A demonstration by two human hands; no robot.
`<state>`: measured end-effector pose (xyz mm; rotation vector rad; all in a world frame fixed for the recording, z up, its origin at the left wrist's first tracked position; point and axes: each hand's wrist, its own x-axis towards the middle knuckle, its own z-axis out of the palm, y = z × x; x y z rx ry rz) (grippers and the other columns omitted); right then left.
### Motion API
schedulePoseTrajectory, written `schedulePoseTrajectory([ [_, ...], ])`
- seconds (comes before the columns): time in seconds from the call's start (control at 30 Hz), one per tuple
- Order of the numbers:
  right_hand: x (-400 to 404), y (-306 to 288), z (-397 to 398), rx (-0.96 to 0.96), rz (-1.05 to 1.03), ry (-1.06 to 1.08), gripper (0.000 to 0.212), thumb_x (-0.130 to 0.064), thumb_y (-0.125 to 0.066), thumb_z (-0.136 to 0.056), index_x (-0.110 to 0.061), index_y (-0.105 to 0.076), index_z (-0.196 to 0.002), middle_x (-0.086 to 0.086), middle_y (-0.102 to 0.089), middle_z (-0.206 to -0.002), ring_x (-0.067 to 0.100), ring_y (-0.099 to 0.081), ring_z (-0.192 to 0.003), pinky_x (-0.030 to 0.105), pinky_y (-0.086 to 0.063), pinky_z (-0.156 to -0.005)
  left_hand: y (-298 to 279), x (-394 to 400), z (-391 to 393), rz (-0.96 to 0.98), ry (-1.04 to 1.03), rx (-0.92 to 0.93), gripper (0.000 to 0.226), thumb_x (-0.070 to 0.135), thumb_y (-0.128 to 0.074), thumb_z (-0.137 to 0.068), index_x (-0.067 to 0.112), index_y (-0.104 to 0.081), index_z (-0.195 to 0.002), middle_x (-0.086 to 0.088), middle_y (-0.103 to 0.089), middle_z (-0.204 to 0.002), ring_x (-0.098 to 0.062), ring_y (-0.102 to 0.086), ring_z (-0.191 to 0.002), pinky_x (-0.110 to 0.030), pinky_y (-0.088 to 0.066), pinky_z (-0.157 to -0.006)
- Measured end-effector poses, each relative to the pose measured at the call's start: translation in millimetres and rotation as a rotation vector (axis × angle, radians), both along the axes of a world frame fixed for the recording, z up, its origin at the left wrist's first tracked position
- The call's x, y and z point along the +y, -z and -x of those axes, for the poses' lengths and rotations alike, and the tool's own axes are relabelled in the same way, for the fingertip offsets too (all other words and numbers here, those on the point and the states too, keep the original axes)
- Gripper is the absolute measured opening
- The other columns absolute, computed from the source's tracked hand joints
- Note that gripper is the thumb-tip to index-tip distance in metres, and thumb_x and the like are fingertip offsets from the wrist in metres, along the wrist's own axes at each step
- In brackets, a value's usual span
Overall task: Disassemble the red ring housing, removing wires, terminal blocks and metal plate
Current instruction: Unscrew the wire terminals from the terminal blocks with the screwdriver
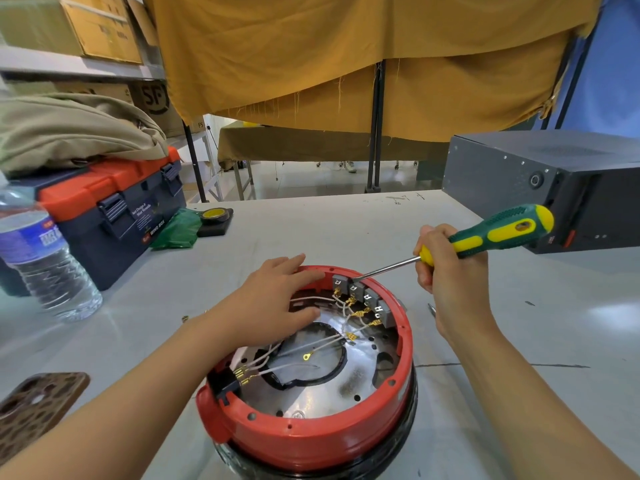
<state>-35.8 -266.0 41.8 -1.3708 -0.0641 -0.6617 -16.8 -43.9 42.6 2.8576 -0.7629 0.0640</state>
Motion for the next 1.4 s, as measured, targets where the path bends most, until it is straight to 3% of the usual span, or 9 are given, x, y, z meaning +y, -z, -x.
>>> schedulePoseTrajectory([
  [0.1,0.8,1.0,-0.2,-0.011,0.065,0.014,0.034,-0.012,-0.051,-0.093,-0.011,-0.046,-0.06,-0.01,-0.039,-0.039,0.003,-0.035,-0.035,0.011,-0.028,-0.037,5.7,-2.7,0.2,-0.032,0.017,0.016,0.064,0.055,-0.048,-0.089,0.042,-0.022,-0.147,0.002,-0.008,-0.16,-0.019,-0.005,-0.147,-0.035,-0.008,-0.118],
  [0.37,4.3,1.7,0.5,-0.052,0.186,0.013,0.03,-0.026,-0.052,-0.082,-0.013,-0.045,-0.055,-0.006,-0.039,-0.037,0.005,-0.036,-0.037,0.013,-0.031,-0.04,-1.6,-6.9,0.9,0.01,0.09,0.029,0.061,0.053,-0.057,-0.085,0.038,-0.036,-0.141,0.001,-0.018,-0.155,-0.016,-0.016,-0.142,-0.032,-0.014,-0.115],
  [0.5,4.8,2.1,2.2,-0.095,0.285,0.034,0.031,-0.027,-0.051,-0.083,-0.011,-0.046,-0.057,-0.008,-0.041,-0.039,0.005,-0.04,-0.039,0.011,-0.032,-0.044,-6.8,-12.6,-0.4,-0.006,0.086,0.073,0.068,0.061,-0.047,-0.073,0.039,-0.04,-0.137,0.002,-0.021,-0.152,-0.018,-0.023,-0.139,-0.036,-0.018,-0.116],
  [0.63,4.0,1.9,3.7,-0.128,0.373,0.063,0.03,-0.027,-0.051,-0.084,-0.011,-0.048,-0.059,-0.01,-0.045,-0.042,0.007,-0.044,-0.044,0.01,-0.032,-0.047,-3.2,-18.2,-1.2,0.025,0.088,0.05,0.053,0.052,-0.059,-0.084,0.039,-0.045,-0.132,0.002,-0.022,-0.15,-0.019,-0.023,-0.137,-0.038,-0.017,-0.115],
  [0.9,4.1,1.1,6.9,-0.162,0.457,0.083,0.028,-0.026,-0.051,-0.083,-0.017,-0.046,-0.057,-0.014,-0.048,-0.045,0.006,-0.048,-0.048,0.01,-0.033,-0.051,4.7,-17.6,1.0,0.097,0.093,-0.003,0.038,0.045,-0.056,-0.088,0.042,-0.052,-0.126,0.004,-0.019,-0.154,-0.013,-0.014,-0.141,-0.035,-0.009,-0.116],
  [1.27,4.6,2.6,4.8,-0.125,0.363,0.055,0.031,-0.023,-0.051,-0.083,-0.011,-0.044,-0.056,-0.01,-0.041,-0.041,0.006,-0.039,-0.042,0.01,-0.03,-0.046,3.9,-17.1,0.8,0.132,0.13,0.021,0.038,0.042,-0.058,-0.088,0.042,-0.053,-0.125,0.002,-0.017,-0.156,-0.011,-0.011,-0.143,-0.026,-0.008,-0.114],
  [1.4,1.4,3.0,0.4,-0.078,0.204,0.025,0.034,-0.015,-0.052,-0.086,-0.01,-0.041,-0.055,-0.009,-0.035,-0.037,0.005,-0.033,-0.035,0.011,-0.027,-0.039,3.7,-17.3,1.0,0.126,0.13,0.023,0.036,0.043,-0.058,-0.088,0.043,-0.053,-0.124,0.004,-0.016,-0.156,-0.01,-0.01,-0.143,-0.023,-0.007,-0.112],
])
